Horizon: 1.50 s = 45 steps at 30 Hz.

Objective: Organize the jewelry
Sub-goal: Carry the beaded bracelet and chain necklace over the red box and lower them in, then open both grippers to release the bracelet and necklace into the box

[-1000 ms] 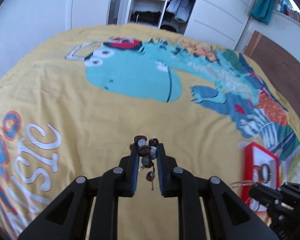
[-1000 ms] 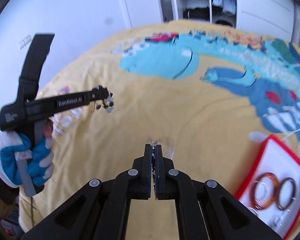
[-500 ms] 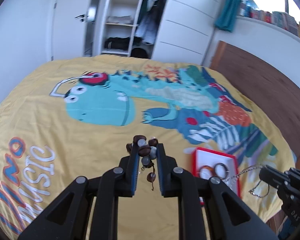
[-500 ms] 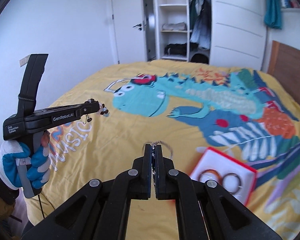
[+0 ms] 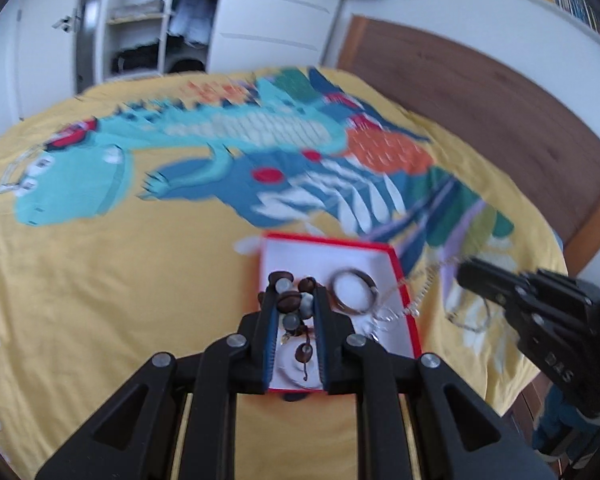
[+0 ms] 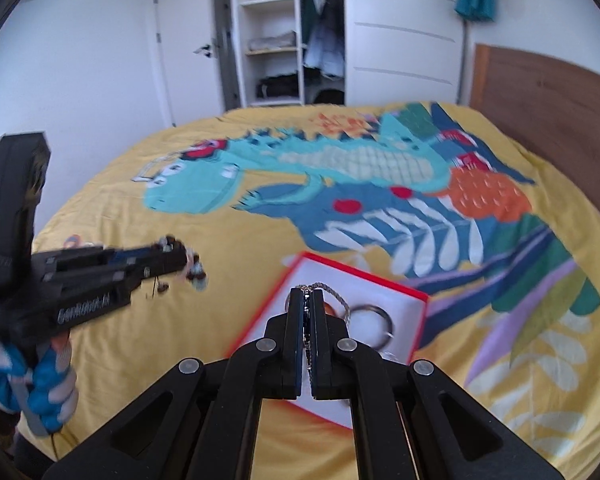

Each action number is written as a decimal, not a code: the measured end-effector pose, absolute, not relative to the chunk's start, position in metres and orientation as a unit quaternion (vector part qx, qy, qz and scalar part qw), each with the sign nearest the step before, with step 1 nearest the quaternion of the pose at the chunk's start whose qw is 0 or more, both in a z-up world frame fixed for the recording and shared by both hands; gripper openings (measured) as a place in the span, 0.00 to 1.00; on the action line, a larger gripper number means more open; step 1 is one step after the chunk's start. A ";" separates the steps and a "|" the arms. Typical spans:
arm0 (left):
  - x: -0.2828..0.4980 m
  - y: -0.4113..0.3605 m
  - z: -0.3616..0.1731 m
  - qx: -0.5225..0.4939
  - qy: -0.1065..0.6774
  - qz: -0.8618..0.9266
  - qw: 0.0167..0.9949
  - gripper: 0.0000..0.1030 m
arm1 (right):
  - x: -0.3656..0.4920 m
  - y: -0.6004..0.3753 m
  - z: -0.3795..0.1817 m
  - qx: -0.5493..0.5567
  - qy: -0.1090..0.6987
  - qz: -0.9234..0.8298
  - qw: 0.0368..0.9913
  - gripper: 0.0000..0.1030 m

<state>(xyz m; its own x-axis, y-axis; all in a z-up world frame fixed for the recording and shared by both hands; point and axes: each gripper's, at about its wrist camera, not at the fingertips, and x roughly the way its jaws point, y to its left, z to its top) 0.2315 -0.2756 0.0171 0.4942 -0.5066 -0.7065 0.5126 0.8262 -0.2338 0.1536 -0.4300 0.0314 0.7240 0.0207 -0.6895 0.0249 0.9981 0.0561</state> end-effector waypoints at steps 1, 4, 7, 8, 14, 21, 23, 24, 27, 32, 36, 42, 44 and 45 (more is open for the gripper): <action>0.233 -0.287 0.006 0.005 0.417 -0.301 0.858 0.15 | 0.156 -0.437 0.024 0.034 0.376 -0.004 0.926 0.02; 0.233 -0.308 -0.020 0.007 0.437 -0.311 0.844 0.15 | 0.169 -0.457 -0.002 0.042 0.388 -0.016 0.921 0.02; 0.233 -0.326 -0.046 0.013 0.456 -0.317 0.832 0.15 | 0.183 -0.471 -0.025 0.053 0.397 -0.024 0.916 0.02; 0.233 -0.332 -0.054 0.015 0.462 -0.319 0.828 0.15 | 0.187 -0.474 -0.030 0.054 0.399 -0.026 0.915 0.02; 0.234 -0.346 -0.087 0.033 0.480 -0.318 0.817 0.15 | 0.206 -0.486 -0.067 0.073 0.412 -0.032 0.908 0.02; 0.236 -0.351 -0.112 0.041 0.499 -0.323 0.803 0.15 | 0.210 -0.494 -0.099 0.087 0.432 -0.041 0.897 0.02; 0.234 -0.352 -0.117 0.044 0.503 -0.325 0.800 0.15 | 0.210 -0.496 -0.105 0.089 0.438 -0.041 0.894 0.02; 0.233 -0.352 -0.119 0.044 0.505 -0.326 0.798 0.15 | 0.210 -0.497 -0.107 0.089 0.440 -0.041 0.892 0.03; 0.234 -0.352 -0.125 0.045 0.511 -0.322 0.795 0.15 | 0.208 -0.498 -0.112 0.092 0.445 -0.042 0.890 0.03; 0.236 -0.349 -0.128 0.045 0.515 -0.312 0.797 0.15 | 0.204 -0.499 -0.115 0.095 0.449 -0.044 0.887 0.03; 0.238 -0.346 -0.127 0.040 0.515 -0.304 0.801 0.16 | 0.198 -0.500 -0.117 0.096 0.452 -0.052 0.885 0.06; 0.233 -0.342 -0.119 0.045 0.506 -0.303 0.807 0.16 | 0.187 -0.500 -0.111 0.095 0.447 -0.057 0.888 0.16; 0.230 -0.340 -0.111 0.045 0.498 -0.303 0.811 0.16 | 0.182 -0.499 -0.105 0.094 0.441 -0.058 0.891 0.19; 0.228 -0.339 -0.108 0.045 0.494 -0.304 0.813 0.20 | 0.180 -0.496 -0.101 0.093 0.437 -0.057 0.893 0.21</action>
<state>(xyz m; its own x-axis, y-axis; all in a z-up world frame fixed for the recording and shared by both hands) 0.2283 -0.3391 -0.1080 0.3267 -0.4504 -0.8309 0.5389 0.8110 -0.2277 0.1796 -0.4964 -0.1008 0.6111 -0.0206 -0.7913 0.1831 0.9762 0.1160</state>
